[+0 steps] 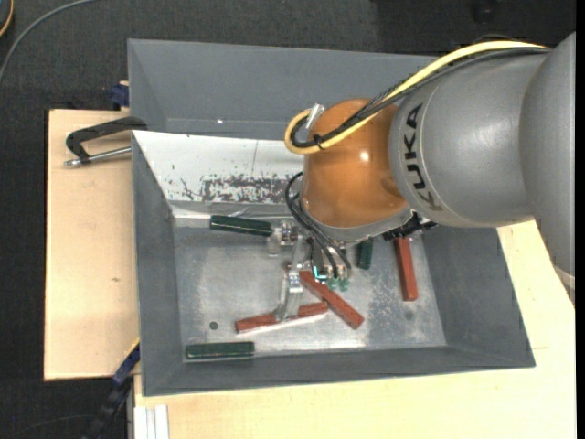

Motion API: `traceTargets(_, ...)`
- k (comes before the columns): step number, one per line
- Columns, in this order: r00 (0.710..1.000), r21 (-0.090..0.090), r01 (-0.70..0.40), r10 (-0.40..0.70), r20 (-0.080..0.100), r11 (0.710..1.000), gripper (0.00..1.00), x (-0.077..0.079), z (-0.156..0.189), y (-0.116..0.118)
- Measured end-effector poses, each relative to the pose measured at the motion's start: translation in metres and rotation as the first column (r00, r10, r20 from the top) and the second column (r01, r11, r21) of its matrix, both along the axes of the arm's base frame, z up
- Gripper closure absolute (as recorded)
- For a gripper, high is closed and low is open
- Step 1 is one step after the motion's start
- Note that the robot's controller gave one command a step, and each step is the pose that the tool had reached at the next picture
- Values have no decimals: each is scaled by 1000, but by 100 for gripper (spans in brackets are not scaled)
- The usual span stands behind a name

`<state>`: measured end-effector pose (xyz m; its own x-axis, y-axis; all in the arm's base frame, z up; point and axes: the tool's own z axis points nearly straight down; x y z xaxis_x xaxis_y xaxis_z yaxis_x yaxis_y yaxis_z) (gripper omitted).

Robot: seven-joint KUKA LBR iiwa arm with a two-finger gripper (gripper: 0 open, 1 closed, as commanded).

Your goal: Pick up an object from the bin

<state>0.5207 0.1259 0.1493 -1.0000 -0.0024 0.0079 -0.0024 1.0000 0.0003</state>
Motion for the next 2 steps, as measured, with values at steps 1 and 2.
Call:
traceTargets(1,986,-1,-165,165,1,986,0,-27,-81,-43)
traceTargets(2,963,0,-267,267,17,964,0,-19,-48,-40)
